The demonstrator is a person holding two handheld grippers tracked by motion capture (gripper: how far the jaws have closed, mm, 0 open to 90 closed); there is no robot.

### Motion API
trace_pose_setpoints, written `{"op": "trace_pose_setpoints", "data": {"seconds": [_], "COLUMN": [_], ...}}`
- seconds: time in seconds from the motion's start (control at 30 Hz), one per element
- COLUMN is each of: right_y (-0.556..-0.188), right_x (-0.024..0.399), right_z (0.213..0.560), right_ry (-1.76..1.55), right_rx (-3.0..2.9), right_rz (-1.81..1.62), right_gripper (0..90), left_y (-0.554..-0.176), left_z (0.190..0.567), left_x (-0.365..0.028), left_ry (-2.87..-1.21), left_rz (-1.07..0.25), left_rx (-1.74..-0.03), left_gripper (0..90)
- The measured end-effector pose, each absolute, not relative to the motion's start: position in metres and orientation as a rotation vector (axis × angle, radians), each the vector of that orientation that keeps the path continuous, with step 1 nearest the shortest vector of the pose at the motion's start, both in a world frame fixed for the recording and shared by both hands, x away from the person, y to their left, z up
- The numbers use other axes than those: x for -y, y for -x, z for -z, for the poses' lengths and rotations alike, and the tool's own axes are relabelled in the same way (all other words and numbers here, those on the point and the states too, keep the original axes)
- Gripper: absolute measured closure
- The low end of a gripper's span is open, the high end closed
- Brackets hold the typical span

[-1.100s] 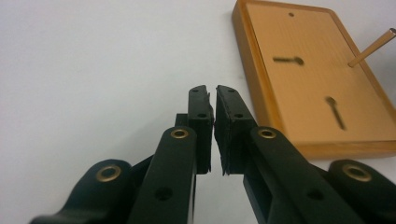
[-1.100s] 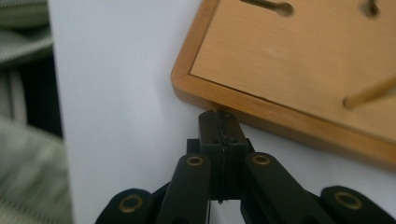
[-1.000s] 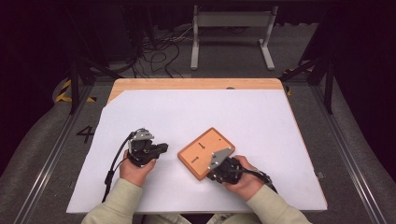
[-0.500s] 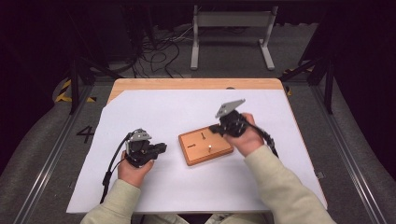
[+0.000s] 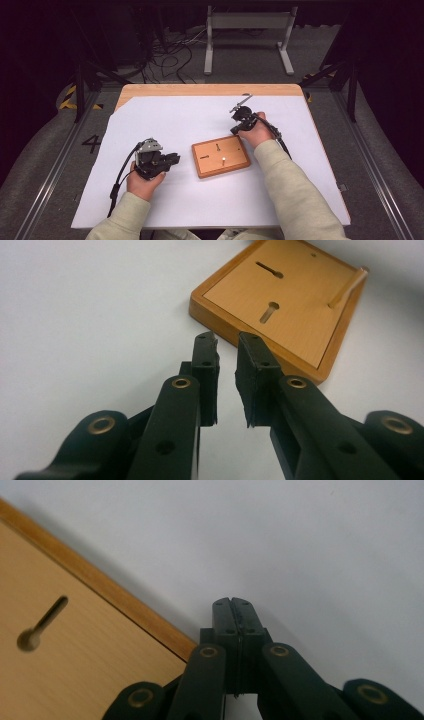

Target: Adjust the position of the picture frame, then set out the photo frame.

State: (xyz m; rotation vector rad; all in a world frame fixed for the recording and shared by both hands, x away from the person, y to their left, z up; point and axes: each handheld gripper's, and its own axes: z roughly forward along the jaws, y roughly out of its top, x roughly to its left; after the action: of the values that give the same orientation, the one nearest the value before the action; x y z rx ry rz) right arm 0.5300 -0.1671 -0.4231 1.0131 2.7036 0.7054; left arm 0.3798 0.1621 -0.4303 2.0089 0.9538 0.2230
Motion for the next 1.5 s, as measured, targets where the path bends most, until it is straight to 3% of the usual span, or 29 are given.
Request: {"op": "trace_pose_setpoints", "data": {"seconds": [0.17,0.3,0.5,0.53,0.8,0.97,1.37,1.5], "right_y": [-0.510,-0.490,-0.448,-0.427,-0.382,-0.374,-0.358,-0.357], "right_x": [0.185,0.206,0.239,0.251,0.279,0.283,0.286,0.289], "right_z": [0.424,0.407,0.384,0.382,0.387,0.386,0.381,0.382], "right_ry": [-1.001,-0.929,-0.864,-0.829,-0.841,-0.851,-0.871,-0.899], "right_rx": [-2.782,-2.637,-2.482,-2.422,-2.265,-2.246,-2.232,-2.238], "right_rz": [-0.731,-0.881,-1.052,-1.121,-1.275,-1.293,-1.383,-1.429], "right_gripper": [90.0,89.4,75.5,68.6,60.2,58.3,58.4,60.3], "left_y": [-0.380,-0.377,-0.373,-0.371,-0.368,-0.366,-0.372,-0.373], "left_z": [0.432,0.428,0.422,0.421,0.418,0.416,0.428,0.432], "left_x": [-0.159,-0.155,-0.148,-0.144,-0.130,-0.111,-0.077,-0.068], "left_ry": [-1.999,-1.992,-1.986,-1.990,-1.998,-2.035,-2.036,-2.035], "left_rz": [-0.200,-0.215,-0.272,-0.291,-0.290,-0.257,-0.119,-0.108], "left_rx": [-0.939,-0.859,-0.779,-0.756,-0.704,-0.640,-0.615,-0.590], "left_gripper": [77.7,69.3,51.9,51.5,45.9,40.3,38.8,43.7]}}
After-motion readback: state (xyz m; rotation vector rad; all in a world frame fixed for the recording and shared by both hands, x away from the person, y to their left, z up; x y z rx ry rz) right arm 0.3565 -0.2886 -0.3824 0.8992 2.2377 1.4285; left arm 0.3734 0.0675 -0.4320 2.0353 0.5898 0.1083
